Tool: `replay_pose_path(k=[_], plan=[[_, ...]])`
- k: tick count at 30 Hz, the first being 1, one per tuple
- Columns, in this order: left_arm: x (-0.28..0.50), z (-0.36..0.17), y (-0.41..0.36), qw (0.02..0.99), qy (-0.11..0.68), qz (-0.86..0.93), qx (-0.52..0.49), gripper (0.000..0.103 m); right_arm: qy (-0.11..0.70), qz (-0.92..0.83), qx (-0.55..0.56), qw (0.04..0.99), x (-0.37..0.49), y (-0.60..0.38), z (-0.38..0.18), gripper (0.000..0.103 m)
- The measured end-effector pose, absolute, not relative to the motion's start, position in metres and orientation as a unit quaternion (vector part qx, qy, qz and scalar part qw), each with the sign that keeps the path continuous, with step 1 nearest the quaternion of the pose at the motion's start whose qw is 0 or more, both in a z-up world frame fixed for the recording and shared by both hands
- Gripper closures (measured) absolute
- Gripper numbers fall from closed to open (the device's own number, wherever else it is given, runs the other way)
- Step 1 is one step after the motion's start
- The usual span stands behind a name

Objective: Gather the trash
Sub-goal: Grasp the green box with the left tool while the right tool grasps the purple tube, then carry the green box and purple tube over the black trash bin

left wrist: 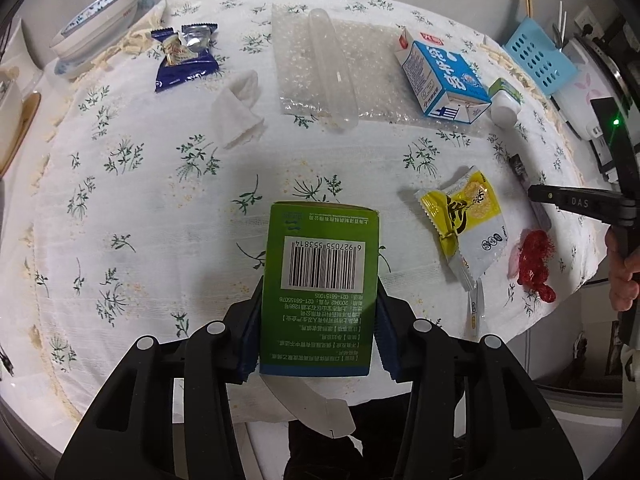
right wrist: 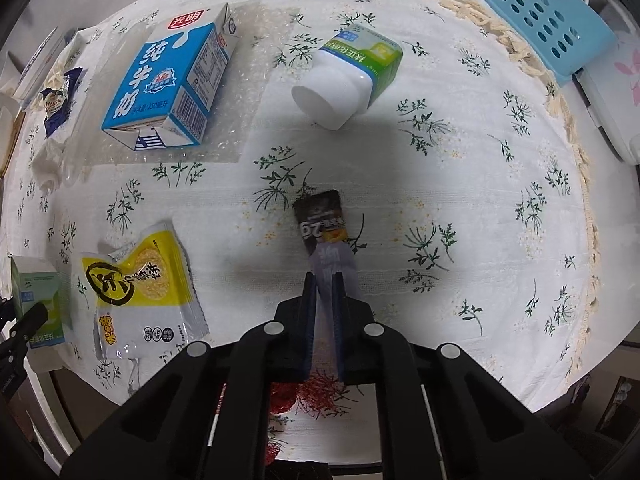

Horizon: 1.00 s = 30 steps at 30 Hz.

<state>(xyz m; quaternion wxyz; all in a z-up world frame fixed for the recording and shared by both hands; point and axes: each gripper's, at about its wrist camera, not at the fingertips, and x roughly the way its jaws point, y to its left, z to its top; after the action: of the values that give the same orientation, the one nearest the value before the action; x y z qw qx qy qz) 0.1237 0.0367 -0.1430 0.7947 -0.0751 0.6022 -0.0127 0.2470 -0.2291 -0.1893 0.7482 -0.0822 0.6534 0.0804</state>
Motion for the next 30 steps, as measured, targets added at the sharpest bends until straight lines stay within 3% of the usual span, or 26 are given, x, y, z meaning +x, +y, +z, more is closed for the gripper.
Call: replay_pose_path(k=[4,6,10,13,21,30], plan=[[0.120,-0.139,0.042,0.797,0.599,-0.017,-0.075,0.057,0.656,0.069,-0.070,0.748,0.239,-0.224,-0.191,0.092],[0.119,-0.138,0.044,0.797,0.598,-0.020,-0.075,0.057,0.658,0.060,-0.060,0.748,0.240,-0.225,-0.191,0.080],[0.117,-0.134,0.049,0.800,0.595,-0.024,-0.074,0.057,0.665,0.048,-0.049,0.744,0.246,-0.223,-0.195,0.075],[0.115,-0.134,0.053,0.799,0.596,-0.028,-0.073,0.057,0.666,0.034,-0.050,0.743,0.252,-0.219,-0.197,0.087],[0.113,-0.135,0.064,0.799,0.596,-0.040,-0.069,0.057,0.672,0.024,-0.035,0.739,0.269,-0.226,-0.190,0.097],[0.112,-0.133,0.071,0.800,0.593,-0.056,-0.067,0.057,0.656,0.005,-0.021,0.754,0.263,-0.232,-0.180,0.100]])
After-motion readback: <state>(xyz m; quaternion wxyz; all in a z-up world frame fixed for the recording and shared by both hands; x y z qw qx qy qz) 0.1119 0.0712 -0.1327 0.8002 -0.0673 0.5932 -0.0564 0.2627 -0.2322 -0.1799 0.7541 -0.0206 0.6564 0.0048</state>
